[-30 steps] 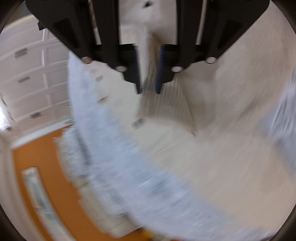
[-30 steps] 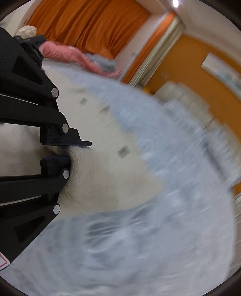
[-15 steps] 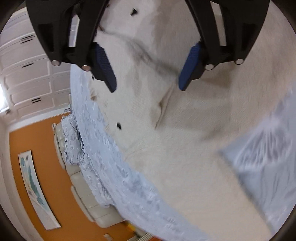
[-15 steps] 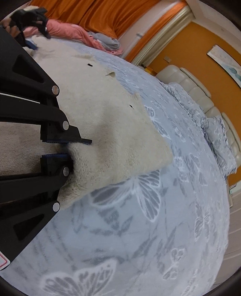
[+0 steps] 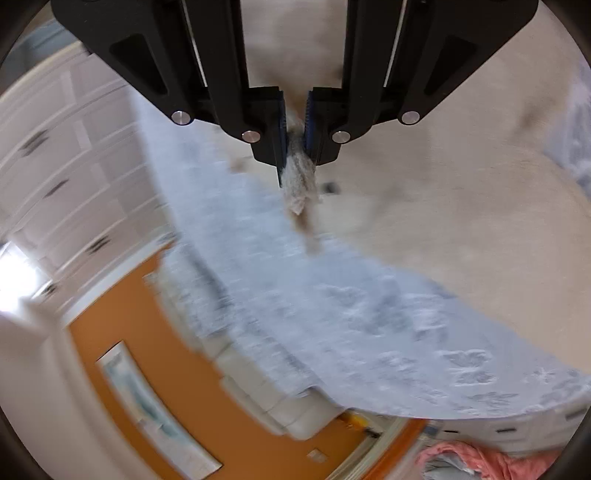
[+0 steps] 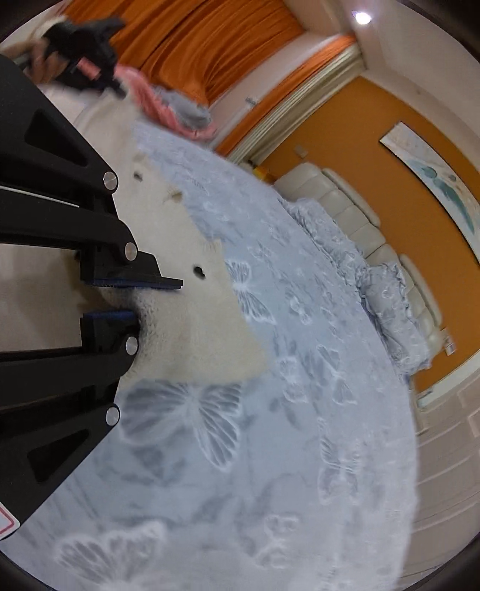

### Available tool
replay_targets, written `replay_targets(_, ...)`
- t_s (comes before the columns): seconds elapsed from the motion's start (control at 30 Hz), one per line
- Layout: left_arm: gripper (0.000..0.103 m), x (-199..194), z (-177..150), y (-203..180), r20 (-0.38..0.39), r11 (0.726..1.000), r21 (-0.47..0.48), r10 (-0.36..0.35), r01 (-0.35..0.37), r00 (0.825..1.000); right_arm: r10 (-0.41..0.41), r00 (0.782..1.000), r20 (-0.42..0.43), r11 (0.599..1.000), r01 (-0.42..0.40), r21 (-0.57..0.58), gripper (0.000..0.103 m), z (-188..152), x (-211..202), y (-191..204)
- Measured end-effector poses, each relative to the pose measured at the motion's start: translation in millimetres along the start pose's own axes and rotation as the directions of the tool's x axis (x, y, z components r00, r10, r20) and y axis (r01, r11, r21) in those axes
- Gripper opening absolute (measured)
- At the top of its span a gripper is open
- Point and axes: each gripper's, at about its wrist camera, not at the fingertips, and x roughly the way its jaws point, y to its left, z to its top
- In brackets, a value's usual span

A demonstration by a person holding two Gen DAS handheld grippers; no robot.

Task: Fold small clothes

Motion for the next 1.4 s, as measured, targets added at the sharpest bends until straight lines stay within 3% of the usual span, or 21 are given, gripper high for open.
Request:
replay_targets(0.07, 0.006, 34, -20, 35, -0.123, 0.991, -0.007, 0.13, -0.132, 0.984, -0.111, 0.979, -0.169, 0.993, 0.116, 0.019, 0.005, -17, 34, -26)
replay_targets(0.1, 0.006, 46, -30, 49, -0.174, 0.987, -0.036, 0.149, -0.158, 0.973, -0.086, 0.982, -0.167, 0.994, 0.096, 0.053, 0.003, -24, 36, -37)
replay_targets(0.17, 0.007, 45, -35, 52, -0.132, 0.992, -0.049, 0.107, -0.115, 0.985, -0.092, 0.981, -0.168, 0.994, 0.099, 0.037, 0.005, -22, 26, -34)
replay_targets(0.27, 0.007, 44, -36, 50, -0.132, 0.992, -0.065, 0.1, -0.109, 0.986, -0.116, 0.976, -0.186, 0.993, 0.119, 0.005, 0.01, -23, 5, -25)
replay_targets(0.37, 0.008, 48, -36, 52, -0.136, 0.993, -0.05, 0.101, -0.109, 0.985, -0.188, 0.978, -0.092, 0.982, 0.188, -0.009, 0.016, -27, -36, -13)
replay_targets(0.43, 0.008, 46, -40, 52, -0.137, 0.993, -0.031, 0.107, -0.112, 0.985, -0.164, 0.986, -0.039, 0.986, 0.163, -0.035, 0.016, -23, -47, 2)
replay_targets(0.53, 0.008, 41, -42, 55, -0.141, 0.993, -0.053, 0.094, -0.103, 0.985, -0.157, 0.985, -0.071, 0.973, 0.142, -0.184, 0.011, -12, -19, 26)
replay_targets(0.6, 0.01, 32, -40, 66, -0.157, 0.99, -0.111, 0.065, -0.083, 0.986, -0.273, 0.936, -0.223, 0.953, 0.231, -0.197, 0.003, -23, 28, 3)
replay_targets(0.63, 0.012, 17, -31, 73, -0.132, 0.985, -0.159, 0.044, -0.065, 0.99, -0.246, 0.945, -0.216, 0.963, 0.213, -0.166, 0.002, -21, 31, -6)
replay_targets(0.67, 0.015, 6, -25, 79, -0.102, 0.983, -0.178, 0.034, -0.051, 0.994, -0.239, 0.952, -0.191, 0.965, 0.21, -0.158, 0.003, -19, 20, -4)
replay_targets(0.7, 0.028, -10, -13, 90, -0.055, 0.979, -0.201, 0.034, -0.045, 0.998, -0.259, 0.946, -0.197, 0.959, 0.227, -0.171, 0.005, -18, 10, 2)
replay_targets(0.77, 0.048, -43, 15, 128, 0.027, 0.959, -0.265, 0.111, -0.1, 0.993, -0.229, 0.959, -0.164, 0.961, 0.197, -0.193, 0.014, -22, -21, 15)
replay_targets(0.83, 0.057, -72, 46, 178, 0.08, 0.921, -0.343, 0.227, -0.187, 0.971, -0.215, 0.965, -0.153, 0.954, 0.174, -0.242, 0.015, -34, -45, 27)
replay_targets(0.97, 0.059, -118, 97, 270, 0.127, 0.813, -0.476, 0.44, -0.335, 0.889, -0.21, 0.954, -0.212, 0.946, 0.143, -0.293, 0.02, -72, -87, 33)
replay_targets(1.0, 0.059, -129, 110, 293, 0.149, 0.792, -0.516, 0.458, -0.327, 0.876, -0.214, 0.948, -0.235, 0.947, 0.142, -0.287, 0.021, -83, -93, 34)
replay_targets(1.1, 0.059, -136, 134, 321, 0.164, 0.758, -0.578, 0.472, -0.303, 0.866, -0.235, 0.93, -0.282, 0.947, 0.154, -0.281, 0.022, -112, -100, 39)
replay_targets(1.17, 0.059, -130, 143, 320, 0.141, 0.738, -0.585, 0.501, -0.336, 0.854, -0.248, 0.918, -0.309, 0.947, 0.162, -0.279, 0.023, -126, -102, 43)
replay_targets(1.23, 0.057, -131, 147, 309, 0.125, 0.702, -0.608, 0.546, -0.371, 0.828, -0.24, 0.911, -0.335, 0.955, 0.159, -0.252, 0.023, -132, -96, 45)
replay_targets(1.33, 0.06, -157, 147, 287, 0.243, 0.756, -0.569, 0.53, -0.323, 0.812, -0.225, 0.916, -0.332, 0.96, 0.15, -0.236, 0.024, -129, -91, 53)
replay_targets(1.37, 0.067, -163, 146, 285, 0.239, 0.762, -0.536, 0.549, -0.363, 0.801, -0.213, 0.921, -0.326, 0.962, 0.139, -0.235, 0.025, -128, -92, 57)
replay_targets(1.4, 0.078, -166, 144, 290, 0.217, 0.748, -0.525, 0.579, -0.406, 0.786, -0.204, 0.924, -0.322, 0.963, 0.13, -0.238, 0.03, -127, -93, 60)
